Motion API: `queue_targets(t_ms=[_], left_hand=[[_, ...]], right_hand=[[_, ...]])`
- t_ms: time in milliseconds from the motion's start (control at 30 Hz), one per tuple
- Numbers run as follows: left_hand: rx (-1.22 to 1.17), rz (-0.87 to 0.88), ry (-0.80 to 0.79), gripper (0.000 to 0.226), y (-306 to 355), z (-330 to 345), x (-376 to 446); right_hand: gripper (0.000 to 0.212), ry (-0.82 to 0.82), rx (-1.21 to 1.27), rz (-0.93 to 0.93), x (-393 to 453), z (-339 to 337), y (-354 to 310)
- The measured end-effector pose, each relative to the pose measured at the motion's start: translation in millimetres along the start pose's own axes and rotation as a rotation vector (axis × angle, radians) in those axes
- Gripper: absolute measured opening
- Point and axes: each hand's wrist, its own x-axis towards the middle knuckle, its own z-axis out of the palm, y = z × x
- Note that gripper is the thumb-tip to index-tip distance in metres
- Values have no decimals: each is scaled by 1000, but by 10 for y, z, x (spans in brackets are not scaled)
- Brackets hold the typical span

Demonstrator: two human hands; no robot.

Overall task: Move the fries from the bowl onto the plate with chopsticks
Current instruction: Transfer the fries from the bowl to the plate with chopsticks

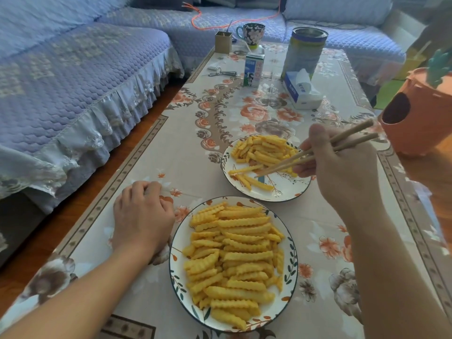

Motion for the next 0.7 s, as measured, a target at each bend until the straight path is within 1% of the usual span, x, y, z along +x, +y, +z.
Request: queue_targets(t_ms=[67, 267, 400, 467, 533, 567, 633, 700], left_hand=[[3, 3, 1, 29, 1, 1, 1], [8, 6, -1, 29, -7, 0, -1], [4, 9, 6, 27, -5, 9, -3], [-1, 9, 18, 27, -8, 15, -5], [-1, 11, 22, 30, -8, 10, -7], [-1, 15, 19, 32, -6, 6, -9], [-4, 19, 17, 34, -3, 0, -10], [-12, 16, 25, 36, 2, -5, -9]], right_hand=[[38, -30, -56, -13, -6, 10, 17], [37, -91, -117, -5, -21, 52, 32], [42, -48, -127, -30, 0, 50, 67], [43, -26, -46, 10, 20, -30, 16], [46, -41, 88, 46, 17, -124, -96], [47, -77, 157, 55, -3, -165, -175], [49, -209, 267, 68, -78, -218, -349], [51, -383, 271, 74, -167, -230, -476]])
